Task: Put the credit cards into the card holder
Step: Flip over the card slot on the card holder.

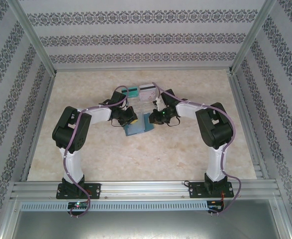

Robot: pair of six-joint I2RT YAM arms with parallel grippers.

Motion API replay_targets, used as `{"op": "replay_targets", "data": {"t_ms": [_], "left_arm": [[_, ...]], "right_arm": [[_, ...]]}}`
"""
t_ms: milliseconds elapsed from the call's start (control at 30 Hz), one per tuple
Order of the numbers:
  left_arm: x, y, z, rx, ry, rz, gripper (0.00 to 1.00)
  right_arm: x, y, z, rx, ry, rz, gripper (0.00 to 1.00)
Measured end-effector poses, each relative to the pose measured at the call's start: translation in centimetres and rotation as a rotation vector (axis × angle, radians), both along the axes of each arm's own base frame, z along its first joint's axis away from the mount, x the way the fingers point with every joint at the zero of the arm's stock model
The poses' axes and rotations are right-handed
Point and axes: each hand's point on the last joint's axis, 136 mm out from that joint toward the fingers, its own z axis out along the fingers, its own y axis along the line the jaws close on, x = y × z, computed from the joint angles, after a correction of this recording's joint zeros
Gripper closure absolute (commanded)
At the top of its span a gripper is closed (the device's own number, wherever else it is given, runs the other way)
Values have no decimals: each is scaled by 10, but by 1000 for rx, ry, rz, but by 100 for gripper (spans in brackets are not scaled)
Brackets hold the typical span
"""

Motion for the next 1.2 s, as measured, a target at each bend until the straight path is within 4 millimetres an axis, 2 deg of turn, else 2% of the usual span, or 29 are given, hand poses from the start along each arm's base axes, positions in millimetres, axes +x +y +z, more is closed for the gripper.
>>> {"op": "replay_targets", "data": {"t_ms": [167, 433, 600, 733, 800, 900, 1000, 1133, 1200], "left_arm": [[1, -7, 4, 2, 6, -14, 100], [2, -34, 23, -27, -28, -70, 100], [-1, -39, 22, -28, -23, -81, 100], [-4, -38, 6, -18, 12, -77, 100], [-7, -39, 0, -12, 25, -81, 100], [-9, -41, -2, -10, 31, -88, 100], [-10, -42, -2, -10, 31, -89, 100], [-10, -41, -3, -9, 32, -89, 100], [-10, -41, -4, -9, 32, -89, 100]], "right_arm": [[-1, 2, 0, 1, -2, 5, 92], [0, 2, -1, 4, -2, 5, 91], [0, 5, -3, 14, 6, 2, 89], [0, 6, -1, 25, 9, 4, 77], [-1, 6, -2, 32, 14, 3, 67], [-3, 3, -1, 37, 24, -8, 64], [-3, -5, 10, 38, 16, -23, 64], [5, -17, 47, 54, -55, -45, 64], [7, -15, 65, 74, -90, -41, 66]]}}
